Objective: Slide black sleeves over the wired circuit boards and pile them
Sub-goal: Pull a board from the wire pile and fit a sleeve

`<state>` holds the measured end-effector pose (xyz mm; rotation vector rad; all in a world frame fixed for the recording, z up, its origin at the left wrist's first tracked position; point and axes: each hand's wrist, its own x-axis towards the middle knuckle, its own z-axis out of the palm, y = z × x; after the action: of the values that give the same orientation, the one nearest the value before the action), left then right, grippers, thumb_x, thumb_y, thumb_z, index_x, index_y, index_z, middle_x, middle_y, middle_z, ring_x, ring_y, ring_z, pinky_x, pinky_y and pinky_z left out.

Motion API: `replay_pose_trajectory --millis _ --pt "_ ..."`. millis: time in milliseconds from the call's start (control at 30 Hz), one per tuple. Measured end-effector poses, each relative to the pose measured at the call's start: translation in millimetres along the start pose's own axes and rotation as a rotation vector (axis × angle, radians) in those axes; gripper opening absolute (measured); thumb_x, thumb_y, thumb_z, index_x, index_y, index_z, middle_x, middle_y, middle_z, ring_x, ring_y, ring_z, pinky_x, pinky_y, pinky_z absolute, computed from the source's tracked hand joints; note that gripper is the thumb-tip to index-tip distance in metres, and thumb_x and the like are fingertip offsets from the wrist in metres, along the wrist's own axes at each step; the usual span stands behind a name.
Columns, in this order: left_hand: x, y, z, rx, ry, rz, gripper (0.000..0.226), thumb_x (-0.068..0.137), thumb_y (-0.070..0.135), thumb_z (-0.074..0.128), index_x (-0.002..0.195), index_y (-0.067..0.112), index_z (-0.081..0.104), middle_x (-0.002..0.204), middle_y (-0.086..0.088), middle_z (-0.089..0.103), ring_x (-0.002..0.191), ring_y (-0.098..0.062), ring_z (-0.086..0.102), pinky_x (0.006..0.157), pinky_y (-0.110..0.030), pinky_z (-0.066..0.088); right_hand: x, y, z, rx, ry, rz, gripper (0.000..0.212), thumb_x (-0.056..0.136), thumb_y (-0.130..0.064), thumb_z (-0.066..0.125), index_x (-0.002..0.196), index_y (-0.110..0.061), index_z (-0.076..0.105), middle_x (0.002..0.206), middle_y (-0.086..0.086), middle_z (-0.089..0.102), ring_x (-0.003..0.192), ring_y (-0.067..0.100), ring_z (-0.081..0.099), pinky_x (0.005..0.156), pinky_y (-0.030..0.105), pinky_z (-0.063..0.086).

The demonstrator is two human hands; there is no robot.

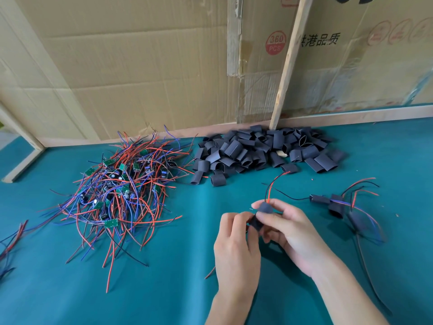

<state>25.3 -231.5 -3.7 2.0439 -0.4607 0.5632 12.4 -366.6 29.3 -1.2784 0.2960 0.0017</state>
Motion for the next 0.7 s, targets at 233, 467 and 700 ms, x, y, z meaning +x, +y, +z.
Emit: replay_pose_trajectory --millis 233,467,700 --pt "-1.3 4.5 1.3 0.088 -0.055 0.275 0.033 0.083 0.001 0.063 0.113 0.012 0.070 0.113 0.001 0.067 0.099 -0.018 0.060 0.086 -0.031 0.046 -2.0 -9.7 -4.1 0.123 0.293 -0.070 0.018 0.101 -0.008 0.059 0.099 -0.004 0.076 0.087 0.018 0.077 0.078 0.020 0.072 0.072 0.029 0.053" --pt "0.7 -0.4 3.0 0.011 -0.153 0.032 0.018 0.092 0.011 0.055 0.105 0.014 0.067 0.105 0.005 0.062 0.097 -0.016 0.055 0.086 -0.025 0.044 -22.2 -61.6 -90.3 -0.825 0.786 -0.112 0.040 0.063 -0.060 0.065 0.095 -0.039 0.075 0.083 -0.001 0.079 0.086 0.026 0.074 0.074 0.037 0.059" --pt "13.9 -4.1 2.2 -0.156 -0.313 -0.244 0.018 0.083 0.021 0.052 0.089 0.022 0.069 0.091 0.015 0.063 0.093 -0.007 0.057 0.085 -0.028 0.049 -5.3 -92.8 -34.3 -1.123 0.611 -0.373 0.019 0.074 -0.052 0.060 0.089 -0.042 0.066 0.085 -0.029 0.072 0.079 -0.002 0.066 0.075 0.025 0.049"
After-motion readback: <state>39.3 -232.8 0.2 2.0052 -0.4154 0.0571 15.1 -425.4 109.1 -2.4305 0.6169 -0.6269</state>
